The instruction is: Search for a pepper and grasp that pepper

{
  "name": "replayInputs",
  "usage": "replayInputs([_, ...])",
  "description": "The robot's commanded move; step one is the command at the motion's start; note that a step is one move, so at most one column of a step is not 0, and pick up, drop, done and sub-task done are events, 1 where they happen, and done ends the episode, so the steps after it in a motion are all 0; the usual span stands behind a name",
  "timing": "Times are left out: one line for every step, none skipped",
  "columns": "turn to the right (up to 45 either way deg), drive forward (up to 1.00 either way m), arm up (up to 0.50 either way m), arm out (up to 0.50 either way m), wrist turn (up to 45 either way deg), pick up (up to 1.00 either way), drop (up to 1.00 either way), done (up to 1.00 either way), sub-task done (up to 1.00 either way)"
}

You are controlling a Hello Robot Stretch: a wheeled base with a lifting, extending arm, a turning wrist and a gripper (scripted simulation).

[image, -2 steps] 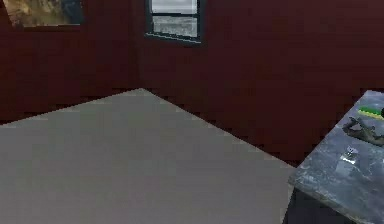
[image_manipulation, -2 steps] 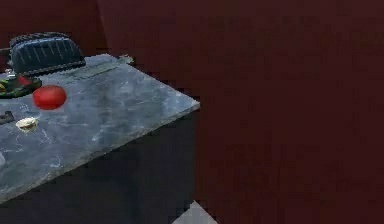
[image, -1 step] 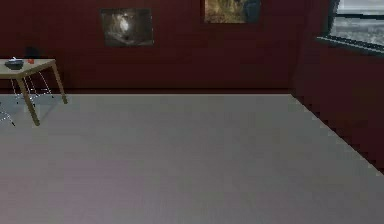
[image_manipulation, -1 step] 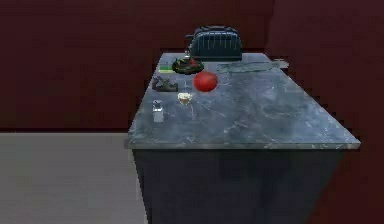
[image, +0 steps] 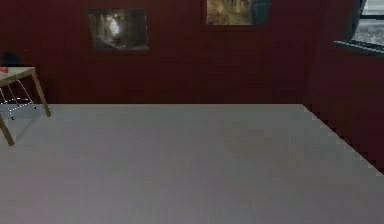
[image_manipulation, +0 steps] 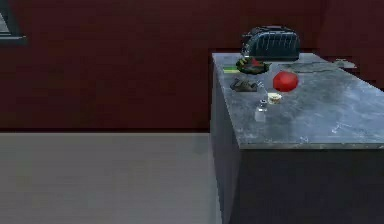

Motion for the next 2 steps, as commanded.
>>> replayInputs([39.0,0.0,0.0,0.0,0.0,0.0,0.0,0.0,0.0])
replayInputs([0.0,0.45,0.0,0.0,0.0,0.0,0.0,0.0,0.0])
